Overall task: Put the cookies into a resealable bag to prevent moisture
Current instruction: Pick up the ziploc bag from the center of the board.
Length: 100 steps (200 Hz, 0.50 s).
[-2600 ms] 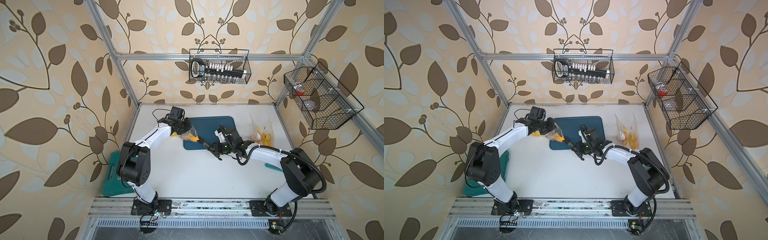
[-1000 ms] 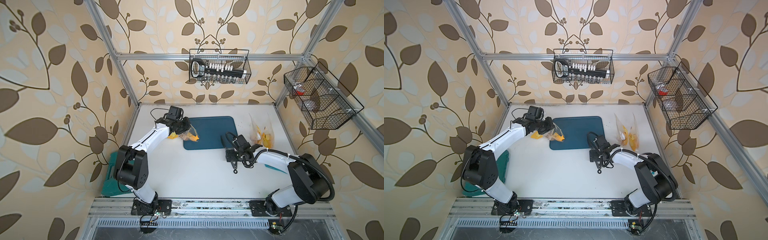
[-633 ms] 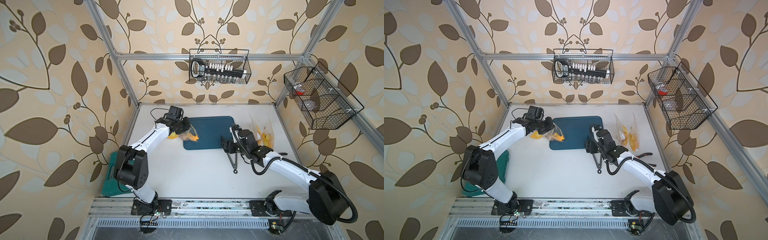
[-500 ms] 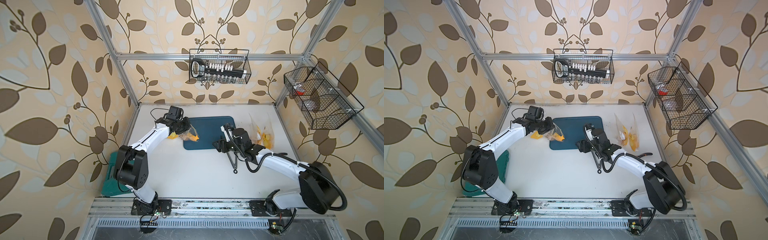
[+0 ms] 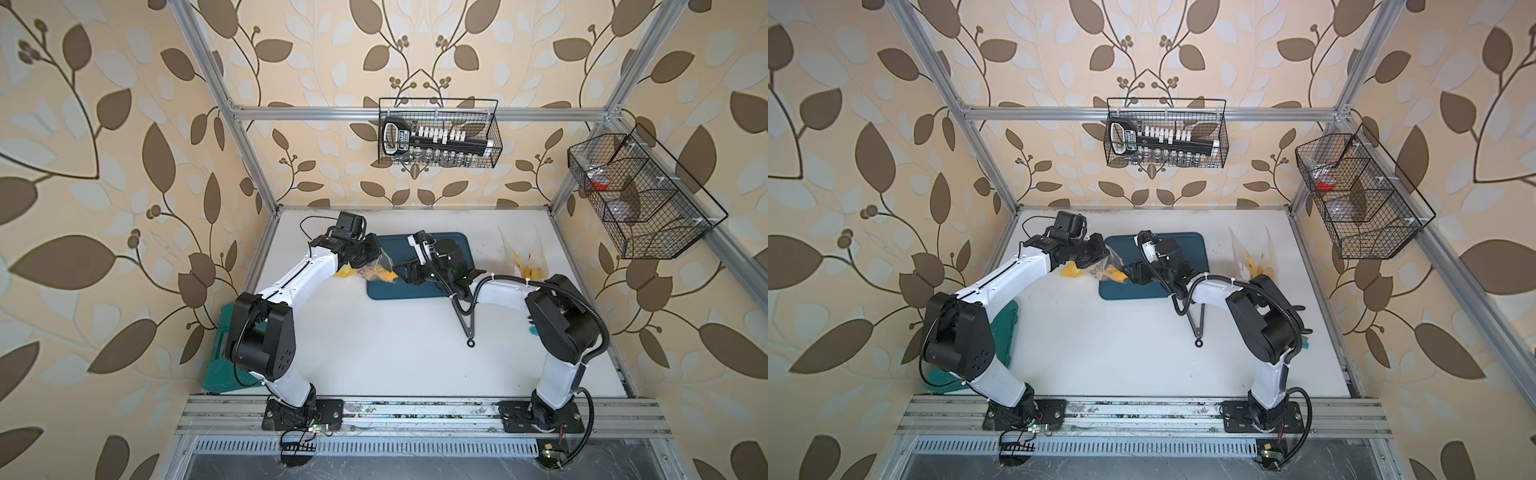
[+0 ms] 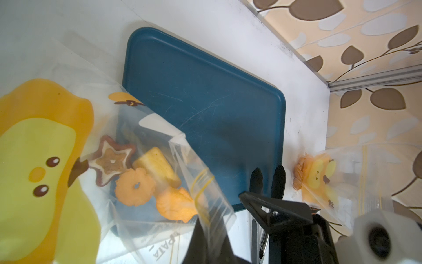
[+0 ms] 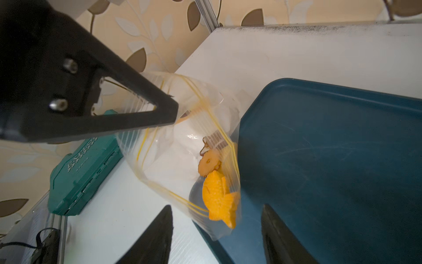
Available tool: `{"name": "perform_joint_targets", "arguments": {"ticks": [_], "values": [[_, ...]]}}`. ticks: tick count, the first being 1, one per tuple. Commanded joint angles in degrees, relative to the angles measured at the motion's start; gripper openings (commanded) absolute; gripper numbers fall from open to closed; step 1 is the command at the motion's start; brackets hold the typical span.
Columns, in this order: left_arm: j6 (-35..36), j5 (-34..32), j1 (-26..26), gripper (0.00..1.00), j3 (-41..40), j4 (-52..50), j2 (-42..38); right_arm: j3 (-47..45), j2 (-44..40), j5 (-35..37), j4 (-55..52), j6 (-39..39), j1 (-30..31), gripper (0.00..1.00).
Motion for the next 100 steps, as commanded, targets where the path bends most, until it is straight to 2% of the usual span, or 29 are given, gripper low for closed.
{"name": "perform_joint_targets", "arguments": {"ticks": [1,23,36,53,67,100], "values": [[-0.37,-0.18,0.71,0.00,0.69,0.64,-3.25,3.56,3.77,-1.41,0.16,-1.18,0.10,0.57],[-0.52,0.06,0.71,0.00,0.64,0.63,-3.38,6.64,6.73,-1.84,-0.90,-1.21,0.08,0.51],[-0.71,0.20,0.71,0.00,0.41,0.70,-3.46,8.01,7.92,-1.68,-1.59,-1.22,0.06,0.41],[-0.85,0.30,0.71,0.00,0.07,0.90,-3.74,9.75,8.96,-1.72,-2.59,-1.45,0.07,0.37],[-0.89,0.38,0.71,0.00,-0.10,0.99,-3.90,10.67,9.62,-1.81,-3.34,-1.51,0.07,0.28],[-0.89,0.29,0.70,0.00,-0.12,0.74,-4.23,11.53,10.43,-2.38,-3.62,-1.21,0.03,0.13]]}}
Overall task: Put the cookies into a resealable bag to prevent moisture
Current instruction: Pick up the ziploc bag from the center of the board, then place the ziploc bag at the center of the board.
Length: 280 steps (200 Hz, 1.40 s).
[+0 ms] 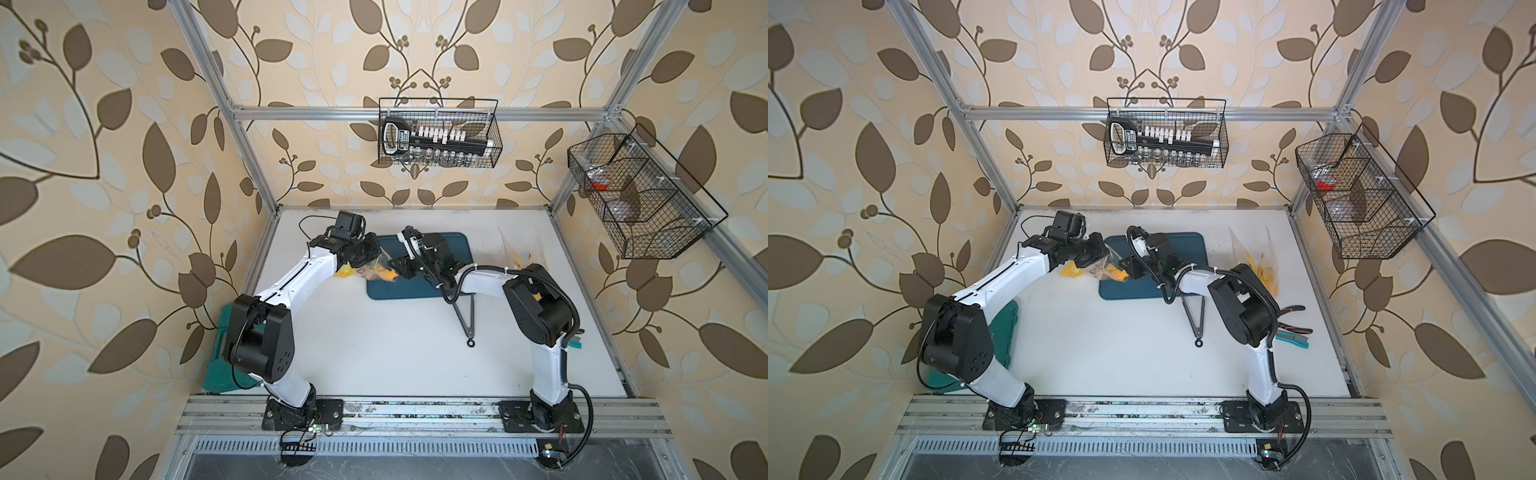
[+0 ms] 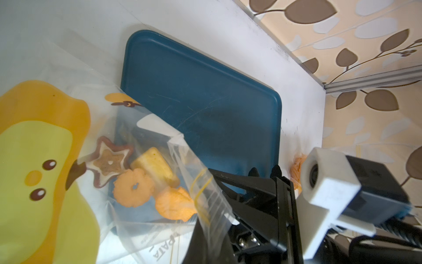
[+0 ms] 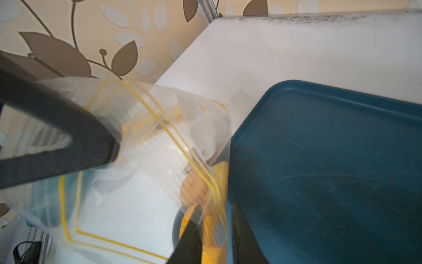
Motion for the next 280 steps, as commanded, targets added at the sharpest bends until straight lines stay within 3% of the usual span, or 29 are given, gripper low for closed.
{"name": "perform_joint_targets", "arguments": {"ticks": [1,24,69,118,162,190,232,263,280], "values": [[-0.46,0.21,0.66,0.00,-0.06,0.71,-3.42,1.82,1.51,-1.05,-0.96,-0.03,0.02,0.13],[-0.46,0.00,0.71,0.00,-0.19,0.52,-3.60,1.62,1.28,-1.26,-0.96,0.42,-0.04,0.00],[-0.02,-1.74,0.71,0.00,-2.09,-0.32,-5.27,-1.63,-4.92,-0.59,-1.63,2.11,-0.12,0.00],[1.36,-4.65,-0.72,0.00,-0.58,-11.28,-9.10,3.01,-14.56,-1.52,-22.57,6.11,-0.12,0.00],[5.51,-7.40,-6.87,0.00,4.76,-19.89,-15.36,3.71,-22.26,-1.85,-34.20,8.12,0.40,0.00],[9.39,-10.00,-13.84,0.00,10.80,-27.93,-15.71,1.87,-29.93,-1.58,-38.49,8.90,2.20,0.00],[13.79,-6.28,-21.37,0.00,12.16,-32.59,-15.02,-9.56,-43.41,2.21,-35.43,17.22,6.94,0.00],[15.10,-4.56,-24.26,0.00,9.28,-28.88,-13.18,-19.06,-49.75,7.30,-30.13,24.33,8.72,0.00],[15.36,-5.70,-24.25,0.24,6.12,-24.46,-13.10,-23.17,-50.44,12.55,-28.93,28.00,8.25,0.00]]}}
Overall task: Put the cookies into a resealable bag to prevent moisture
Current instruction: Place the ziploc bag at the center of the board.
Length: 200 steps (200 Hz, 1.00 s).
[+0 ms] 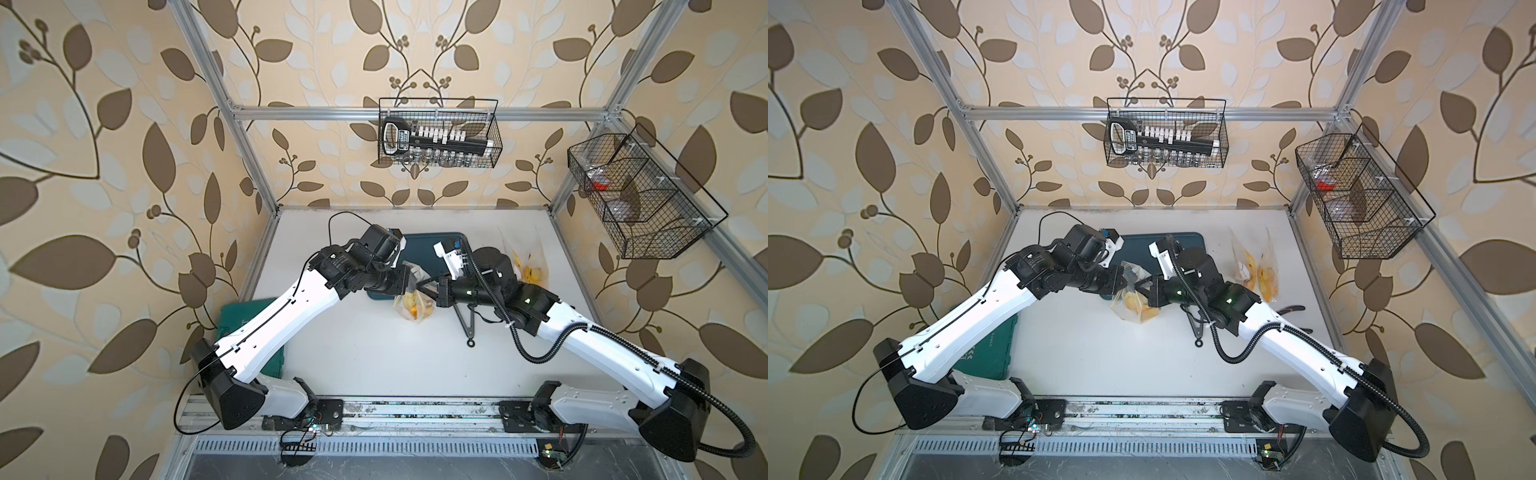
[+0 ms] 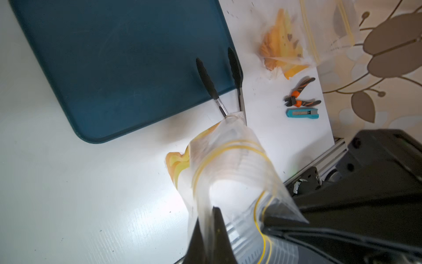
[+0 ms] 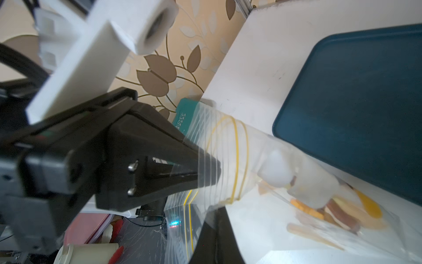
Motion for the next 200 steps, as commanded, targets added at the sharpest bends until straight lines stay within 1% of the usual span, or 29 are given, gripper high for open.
{"name": "perform_joint_targets", "arguments": {"ticks": [1,16,24,33,38,40,45,46,57,66,83,97,109,118,130,136,148,169,187,200], "values": [[1.99,0.14,-0.05,0.26,-3.29,4.69,0.36,-5.21,-0.38,8.30,2.55,7.59,-0.31,0.00],[1.70,-1.89,-0.07,0.50,-6.00,8.16,-0.04,-6.78,0.59,10.58,3.31,10.12,-1.22,0.00],[1.25,-3.32,-0.04,0.64,-7.26,9.65,-0.62,-7.45,1.39,10.27,4.16,11.38,-1.92,0.00],[0.72,-6.14,-0.04,0.77,-9.57,12.00,-1.85,-7.78,2.29,9.78,5.43,12.64,-2.60,0.00],[0.47,-7.81,0.03,0.81,-11.02,13.30,-2.68,-7.69,2.65,9.69,5.53,12.76,-2.66,0.00],[0.38,-8.36,0.06,0.84,-11.44,13.70,-3.06,-7.71,2.96,9.50,5.78,14.29,-2.66,0.00],[0.37,-9.97,0.08,0.88,-12.66,14.74,-3.98,-7.80,3.27,9.18,6.27,14.87,-2.67,0.00],[0.34,-10.23,0.10,0.89,-13.03,15.06,-4.27,-7.76,3.44,8.93,6.66,15.05,-3.70,0.00],[0.73,-13.37,0.10,0.94,-16.70,18.40,-7.02,-7.71,4.10,7.80,8.10,15.79,-5.06,0.00],[1.68,-14.70,0.11,0.97,-20.12,22.25,-9.87,-7.29,4.44,7.74,8.43,16.46,-5.92,0.00],[4.23,-17.04,0.10,0.98,-28.27,32.10,-15.74,-5.78,5.08,6.94,8.09,15.91,-7.77,0.00],[9.92,-15.27,0.04,0.91,-35.11,41.34,-19.75,-3.80,6.16,5.61,6.39,14.56,-9.53,0.00],[12.29,-16.02,0.08,0.89,-40.12,48.59,-22.24,-2.07,7.27,3.72,4.20,13.46,-11.02,0.00],[14.51,-15.78,0.11,0.88,-43.21,53.60,-23.26,-0.61,8.13,1.96,2.55,9.24,-11.66,0.00],[17.89,-14.03,0.10,0.89,-46.02,58.74,-23.39,2.39,9.47,0.39,-2.08,4.48,-12.02,0.00],[19.36,-12.94,0.07,0.90,-46.78,60.34,-23.13,3.84,10.19,-0.16,-4.55,1.93,-12.05,0.00],[23.28,-8.56,0.08,0.90,-47.86,62.68,-22.35,5.98,11.22,-3.44,-7.64,-3.17,-12.07,0.00],[29.84,-1.60,0.08,0.87,-49.90,65.14,-21.60,8.76,12.03,-4.70,-13.31,-8.63,-11.98,0.00],[35.87,3.91,0.11,0.79,-53.16,66.28,-23.62,10.51,11.60,-2.22,-17.66,-12.34,-12.05,0.00],[38.32,3.76,0.07,0.75,-56.04,67.14,-26.01,11.85,11.14,-0.20,-21.38,-15.58,-12.10,0.00]]}}
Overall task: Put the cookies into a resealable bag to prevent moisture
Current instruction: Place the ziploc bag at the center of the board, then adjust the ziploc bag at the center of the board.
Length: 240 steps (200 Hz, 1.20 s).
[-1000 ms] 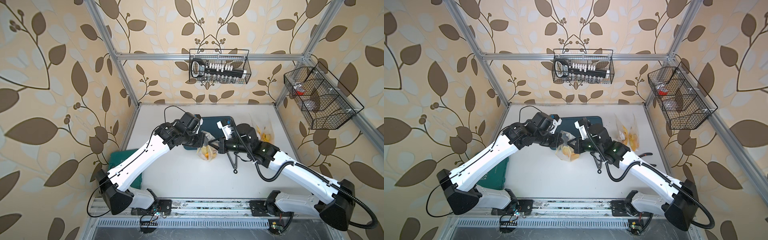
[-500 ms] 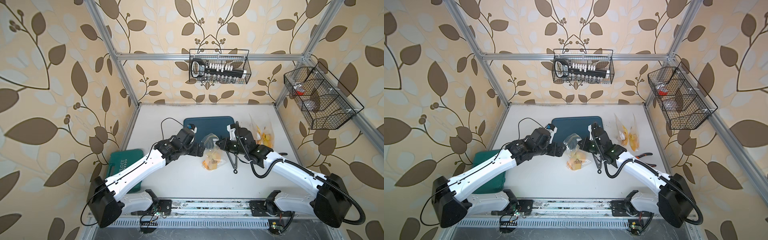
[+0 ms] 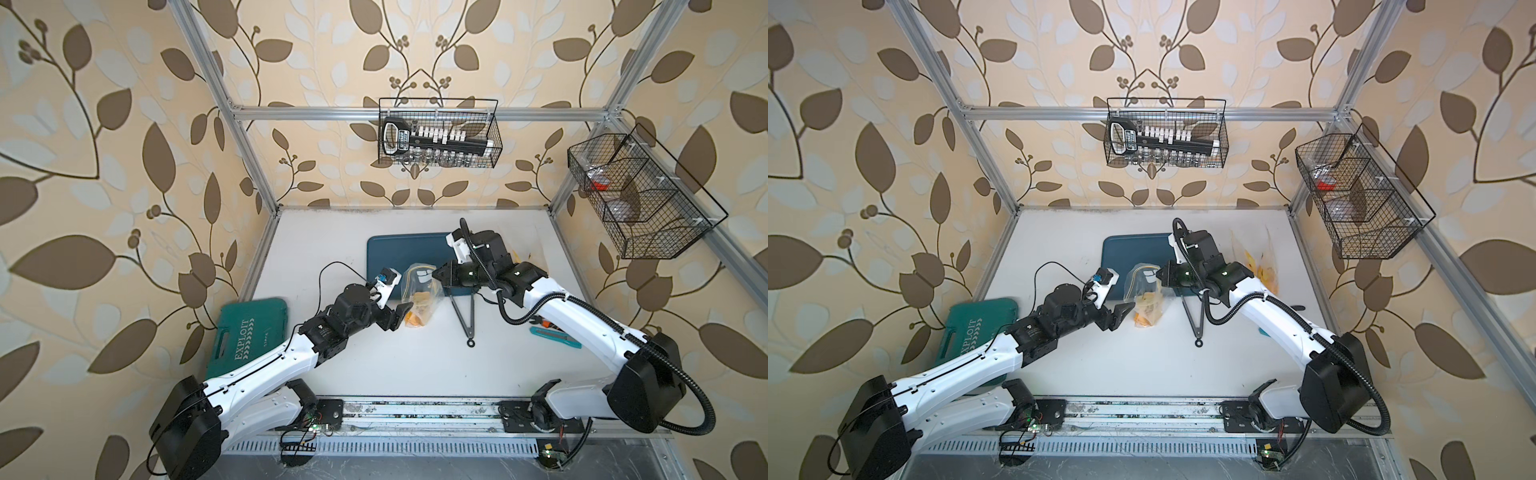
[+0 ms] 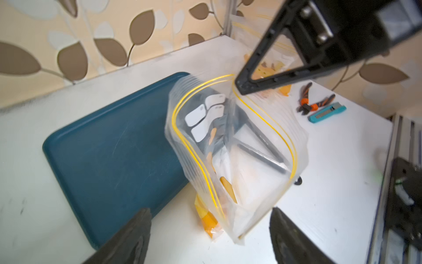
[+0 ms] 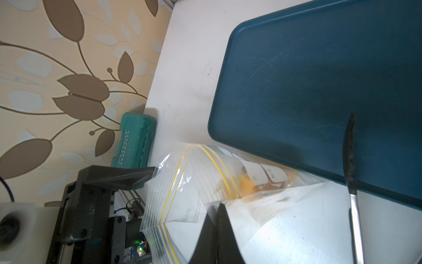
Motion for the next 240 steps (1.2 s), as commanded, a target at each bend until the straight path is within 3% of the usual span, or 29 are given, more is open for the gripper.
{"name": "perform_joint_targets", "arguments": {"ticks": [1,32,70,95,123,147,205,240], "values": [[10.33,6.11,-0.01,0.75,-3.95,6.32,-3.87,3.17,-0.47,1.58,-9.93,-9.09,-0.02,0.00],[10.56,3.59,0.00,0.74,-6.09,9.42,-3.93,3.23,-1.58,6.70,-13.64,-11.74,-0.55,0.00],[18.38,13.66,-0.19,0.67,-5.72,10.76,1.92,3.52,-1.79,4.64,-12.68,-10.06,-1.70,0.00],[17.72,8.72,-0.22,0.68,-3.48,11.24,3.56,3.79,-1.63,4.24,-12.53,-9.59,-1.72,0.00],[16.46,9.60,-1.37,0.66,-0.47,10.49,5.61,3.80,-1.13,4.15,-12.12,-8.86,-1.71,0.00],[16.29,5.62,-3.47,0.66,0.64,11.39,8.83,3.67,-1.02,3.97,-11.89,-8.29,-1.69,0.00],[16.46,-1.04,-3.76,0.39,3.88,13.28,13.05,3.10,-0.77,4.52,-11.68,-8.02,-1.76,0.00],[16.73,-0.60,-3.73,0.33,4.07,12.59,11.18,2.85,-1.01,4.85,-11.80,-8.02,-1.76,0.00]]}}
